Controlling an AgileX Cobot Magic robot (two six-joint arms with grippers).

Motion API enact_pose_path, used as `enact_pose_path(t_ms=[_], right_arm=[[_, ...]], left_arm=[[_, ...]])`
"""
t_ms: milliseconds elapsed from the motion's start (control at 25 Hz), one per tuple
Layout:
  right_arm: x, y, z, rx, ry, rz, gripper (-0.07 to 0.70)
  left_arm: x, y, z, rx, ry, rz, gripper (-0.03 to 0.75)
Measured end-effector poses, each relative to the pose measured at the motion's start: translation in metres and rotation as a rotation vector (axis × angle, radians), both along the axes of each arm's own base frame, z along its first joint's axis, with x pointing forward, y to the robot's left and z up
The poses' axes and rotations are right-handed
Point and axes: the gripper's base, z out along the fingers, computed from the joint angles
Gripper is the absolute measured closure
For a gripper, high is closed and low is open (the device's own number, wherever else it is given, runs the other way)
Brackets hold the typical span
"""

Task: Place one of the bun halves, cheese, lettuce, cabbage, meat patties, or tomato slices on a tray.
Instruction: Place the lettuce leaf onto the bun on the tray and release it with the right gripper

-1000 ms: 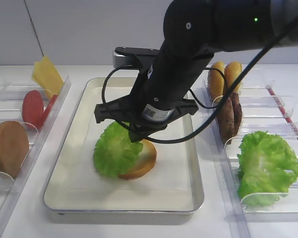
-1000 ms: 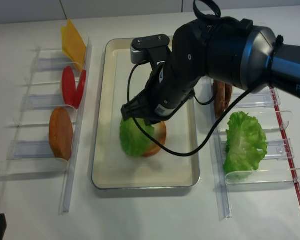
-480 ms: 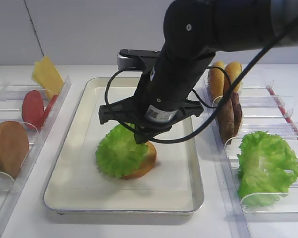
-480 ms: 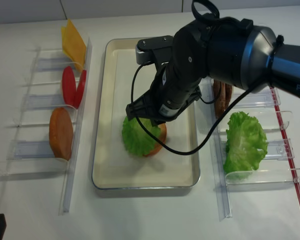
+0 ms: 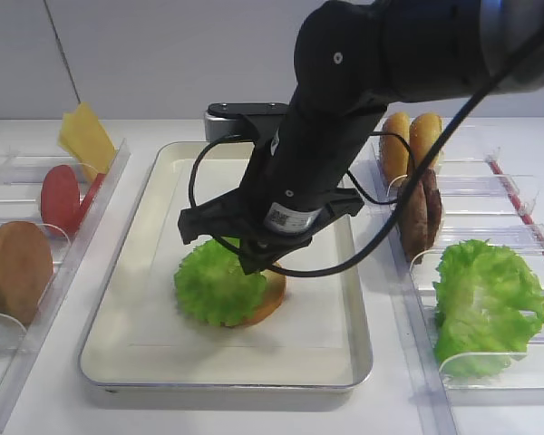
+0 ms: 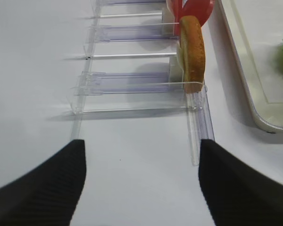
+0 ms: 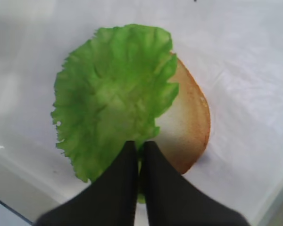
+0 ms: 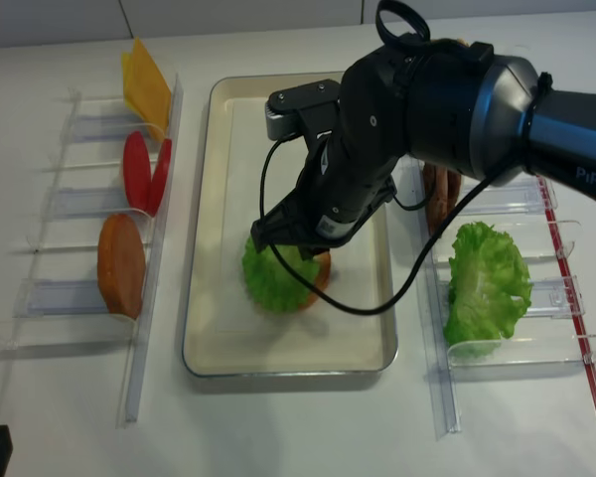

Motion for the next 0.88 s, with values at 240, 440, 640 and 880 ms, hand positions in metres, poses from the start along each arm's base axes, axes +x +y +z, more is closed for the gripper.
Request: enact_pose_path(t_ms=[240,440,640,880], right_arm=[[-0.001,0.0,0.0,-0.004,-0.001,0.031,0.279],[0.0,-0.003,-0.001,-0.042,-0.016,0.053,-0.018],[0.002,-0.006,-0.002,-0.081,-0.049,0.082,-0.056],[0.001,-0.011,0.014,-0.089,-0.123,0.108,-0.06]], left_arm=[[0.0,0.0,0.0,0.0,0.0,0.0,0.238],[0.0,0.0,0.0,0.0,0.0,0.0,0.238],[0.0,0.0,0.0,0.0,0.0,0.0,0.238],[0.0,0.0,0.0,0.0,0.0,0.0,0.239]])
